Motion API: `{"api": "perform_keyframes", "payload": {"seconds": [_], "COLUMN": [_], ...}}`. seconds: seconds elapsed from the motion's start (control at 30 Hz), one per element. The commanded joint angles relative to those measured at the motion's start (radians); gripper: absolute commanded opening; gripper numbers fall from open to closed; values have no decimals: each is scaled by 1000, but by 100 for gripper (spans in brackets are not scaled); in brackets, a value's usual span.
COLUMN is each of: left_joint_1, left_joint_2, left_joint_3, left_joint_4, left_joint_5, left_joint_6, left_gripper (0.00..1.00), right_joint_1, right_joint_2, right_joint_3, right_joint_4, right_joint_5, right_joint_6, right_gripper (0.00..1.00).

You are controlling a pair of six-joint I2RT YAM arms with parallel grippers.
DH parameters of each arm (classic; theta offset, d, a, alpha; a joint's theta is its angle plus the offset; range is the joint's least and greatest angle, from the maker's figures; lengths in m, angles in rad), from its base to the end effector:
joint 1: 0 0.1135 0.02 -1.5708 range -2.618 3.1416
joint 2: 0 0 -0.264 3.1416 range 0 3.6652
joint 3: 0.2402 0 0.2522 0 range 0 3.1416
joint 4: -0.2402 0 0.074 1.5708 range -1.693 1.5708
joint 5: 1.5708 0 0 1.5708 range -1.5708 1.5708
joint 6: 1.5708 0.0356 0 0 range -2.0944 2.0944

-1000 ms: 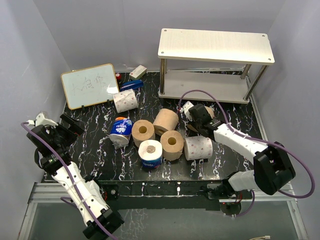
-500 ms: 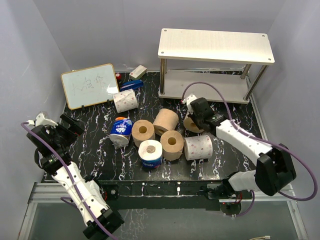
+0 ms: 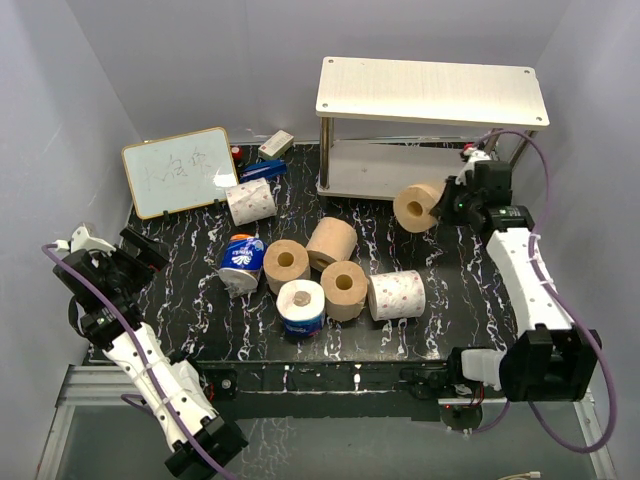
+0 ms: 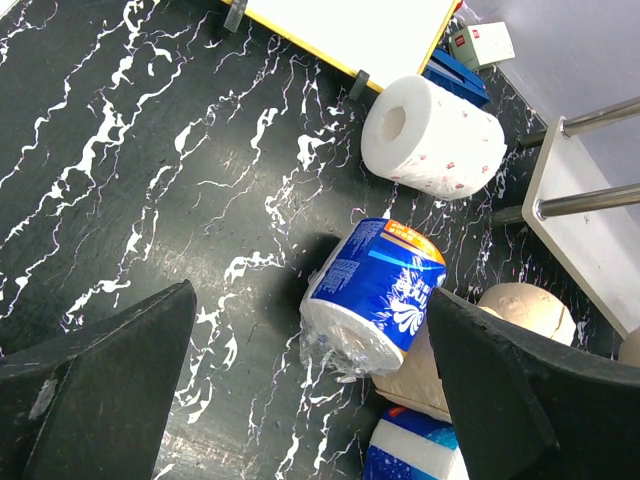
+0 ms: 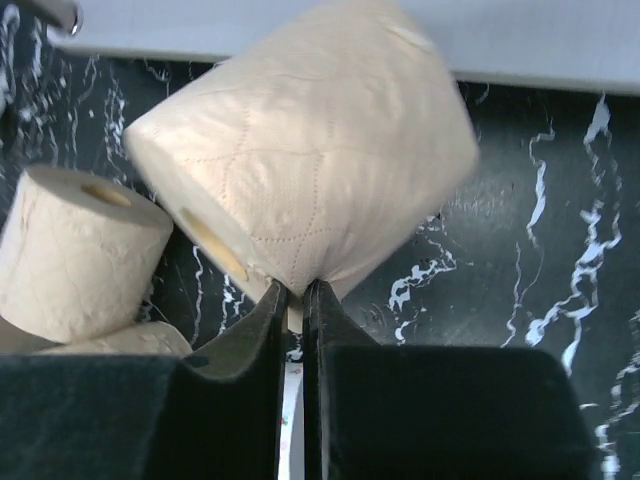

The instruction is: Place and organize the paper towels onto the shelf

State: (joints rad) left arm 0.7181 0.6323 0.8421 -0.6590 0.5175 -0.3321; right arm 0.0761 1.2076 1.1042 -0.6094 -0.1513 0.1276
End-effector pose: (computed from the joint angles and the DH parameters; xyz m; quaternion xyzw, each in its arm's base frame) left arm 0.1085 0.0714 0.3337 -0.2926 0.7766 -0.1140 0.5462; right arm 0.2575 0.0250 0.3233 -0.0081 0.9073 0.1105 0.4056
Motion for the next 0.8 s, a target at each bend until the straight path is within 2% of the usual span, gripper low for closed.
{"api": "perform_keyframes", "payload": {"seconds": [0.0,0.13,0.27,0.33,0.43,0.6,0.77], "left_joint_1": [6,5,5,5,5,5,5], "left_joint_2": [-8,-3,-11,-14,-10,3,7], "left_joint_3": [5,5,4,4,3,4,4], "left_joint_4": [2,0,2,3,4,4,3], "left_joint_5": [22,20,18,16,16,21,26], "left_joint_6": [7,7,5,5,5,6,7], "left_gripper": [98,98,98,98,98,98,98], "right_joint_1": [-172,-297,-360,-407,-481,-579,-633], "right_joint_2": [52,83,86,79,69,102,230], "right_joint_3": [33,-59,-122,-190,-306,-339,-312], "right_joint_4": [111,344,547,708,938,1054,1181], "right_joint_5": [-373,-584,-667,-720,-717,-662,-612], "right_joint_6": [216,483,636,763,932,1047,1195], "right_gripper": [0,0,0,0,0,0,0]}}
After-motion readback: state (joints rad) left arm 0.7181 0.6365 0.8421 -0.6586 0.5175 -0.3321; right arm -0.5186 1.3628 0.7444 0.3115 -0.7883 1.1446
